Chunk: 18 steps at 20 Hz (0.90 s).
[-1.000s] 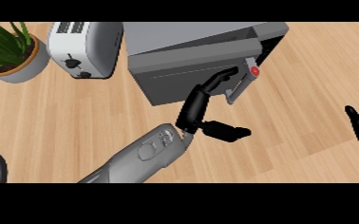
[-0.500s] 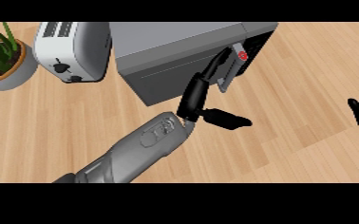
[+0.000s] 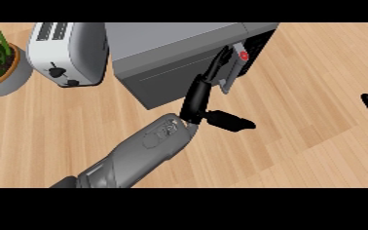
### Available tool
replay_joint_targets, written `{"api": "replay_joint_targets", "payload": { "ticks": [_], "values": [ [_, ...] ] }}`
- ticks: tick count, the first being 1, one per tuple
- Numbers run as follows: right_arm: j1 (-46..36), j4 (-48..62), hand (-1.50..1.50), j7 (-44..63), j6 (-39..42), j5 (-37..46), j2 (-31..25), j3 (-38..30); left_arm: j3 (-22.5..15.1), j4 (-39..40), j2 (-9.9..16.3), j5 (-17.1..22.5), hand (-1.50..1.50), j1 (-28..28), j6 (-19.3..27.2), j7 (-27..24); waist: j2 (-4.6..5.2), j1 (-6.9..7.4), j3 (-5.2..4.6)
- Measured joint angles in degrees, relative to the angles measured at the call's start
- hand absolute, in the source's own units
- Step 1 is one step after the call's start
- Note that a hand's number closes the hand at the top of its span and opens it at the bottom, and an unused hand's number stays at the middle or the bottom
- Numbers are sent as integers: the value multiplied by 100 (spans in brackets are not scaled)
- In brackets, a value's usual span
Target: Pick up the milk, place it into the microwave and close the microwave
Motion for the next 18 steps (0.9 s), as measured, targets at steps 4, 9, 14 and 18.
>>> {"api": "replay_joint_targets", "payload": {
  "ticks": [4,9,14,18],
  "values": [
    [-87,19,-150,106,-24,-113,-96,-38,-45,43,5,151,-150,-6,34,-168,5,-49,-1],
    [-172,58,-150,211,-54,-271,-203,-113,-99,116,6,301,-150,-17,85,-382,7,-112,2],
    [-239,90,-150,301,-34,-409,-301,-145,-145,187,-1,450,-150,-37,119,-566,12,-156,7],
    [-308,111,-150,375,-10,-507,-398,-171,-189,241,-11,566,-150,-61,129,-694,18,-181,8]
  ]
}}
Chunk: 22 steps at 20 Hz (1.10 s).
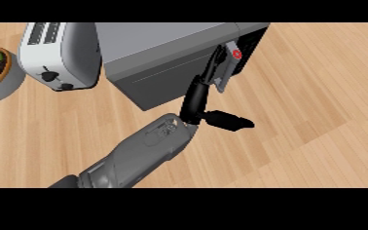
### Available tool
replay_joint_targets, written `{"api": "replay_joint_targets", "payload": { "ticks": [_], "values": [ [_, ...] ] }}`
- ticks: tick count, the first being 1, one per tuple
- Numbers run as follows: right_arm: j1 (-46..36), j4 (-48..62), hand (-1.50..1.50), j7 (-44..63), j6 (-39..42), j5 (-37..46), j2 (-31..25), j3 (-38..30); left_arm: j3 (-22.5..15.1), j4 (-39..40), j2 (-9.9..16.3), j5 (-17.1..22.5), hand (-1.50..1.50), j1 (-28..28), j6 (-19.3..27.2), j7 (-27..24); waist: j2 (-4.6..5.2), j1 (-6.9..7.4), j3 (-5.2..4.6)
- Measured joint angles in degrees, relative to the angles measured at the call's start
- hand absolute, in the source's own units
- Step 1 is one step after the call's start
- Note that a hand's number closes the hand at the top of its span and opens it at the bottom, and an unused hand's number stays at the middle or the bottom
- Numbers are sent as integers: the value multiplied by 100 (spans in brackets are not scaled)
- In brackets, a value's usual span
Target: Pick up the milk, place it into the microwave and close the microwave
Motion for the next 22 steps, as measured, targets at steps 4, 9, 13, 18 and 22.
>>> {"api": "replay_joint_targets", "payload": {
  "ticks": [4,9,13,18,22],
  "values": [
    [-57,44,-150,56,15,-104,-74,-32,-50,43,-7,120,-150,-29,2,-96,4,-24,4],
    [-135,71,-150,133,37,-234,-156,-40,-114,117,-23,242,-150,-78,-13,-212,9,-33,7],
    [-155,98,-150,196,71,-336,-223,-46,-159,165,-29,345,-150,-105,-18,-287,7,-65,9],
    [-244,95,-150,266,107,-464,-296,-27,-221,221,-44,483,-150,-159,-44,-346,5,-59,8],
    [-285,91,-150,314,126,-550,-338,-12,-265,265,-53,582,-150,-194,-54,-404,4,-73,9]
  ]
}}
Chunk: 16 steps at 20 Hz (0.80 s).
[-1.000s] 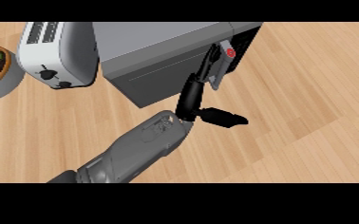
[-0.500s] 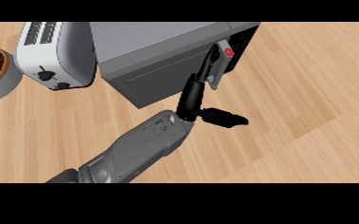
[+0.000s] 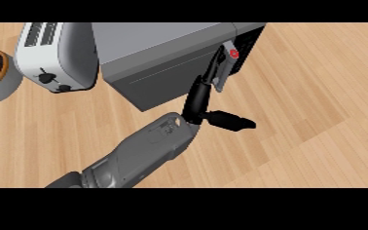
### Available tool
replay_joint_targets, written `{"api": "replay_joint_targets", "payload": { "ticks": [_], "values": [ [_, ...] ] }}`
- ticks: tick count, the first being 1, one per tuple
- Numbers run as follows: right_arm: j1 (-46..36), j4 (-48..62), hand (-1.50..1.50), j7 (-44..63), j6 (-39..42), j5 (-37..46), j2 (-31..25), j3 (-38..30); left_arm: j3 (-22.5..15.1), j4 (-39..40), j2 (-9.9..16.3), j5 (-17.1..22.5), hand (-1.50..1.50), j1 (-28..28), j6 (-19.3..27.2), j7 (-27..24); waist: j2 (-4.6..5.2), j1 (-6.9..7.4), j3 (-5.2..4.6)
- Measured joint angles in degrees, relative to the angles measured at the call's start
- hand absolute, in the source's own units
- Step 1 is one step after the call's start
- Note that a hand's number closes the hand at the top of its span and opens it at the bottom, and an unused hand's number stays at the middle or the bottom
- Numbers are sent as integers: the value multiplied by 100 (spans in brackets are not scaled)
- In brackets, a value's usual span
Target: Pick up the milk, place it into the microwave and close the microwave
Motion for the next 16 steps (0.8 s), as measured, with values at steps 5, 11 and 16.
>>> {"api": "replay_joint_targets", "payload": {
  "ticks": [5,11,16],
  "values": [
    [-45,-22,-150,63,-6,-103,-64,-12,137,142,143,203,-150,-194,-106,110,-17,25,9],
    [-32,-17,-150,137,-44,-191,-132,-57,-302,447,154,-116,-150,-335,75,244,-107,147,66],
    [4,-37,-150,177,-89,-227,-172,-114,-543,689,27,-254,-150,-526,253,523,-146,268,76]
  ]
}}
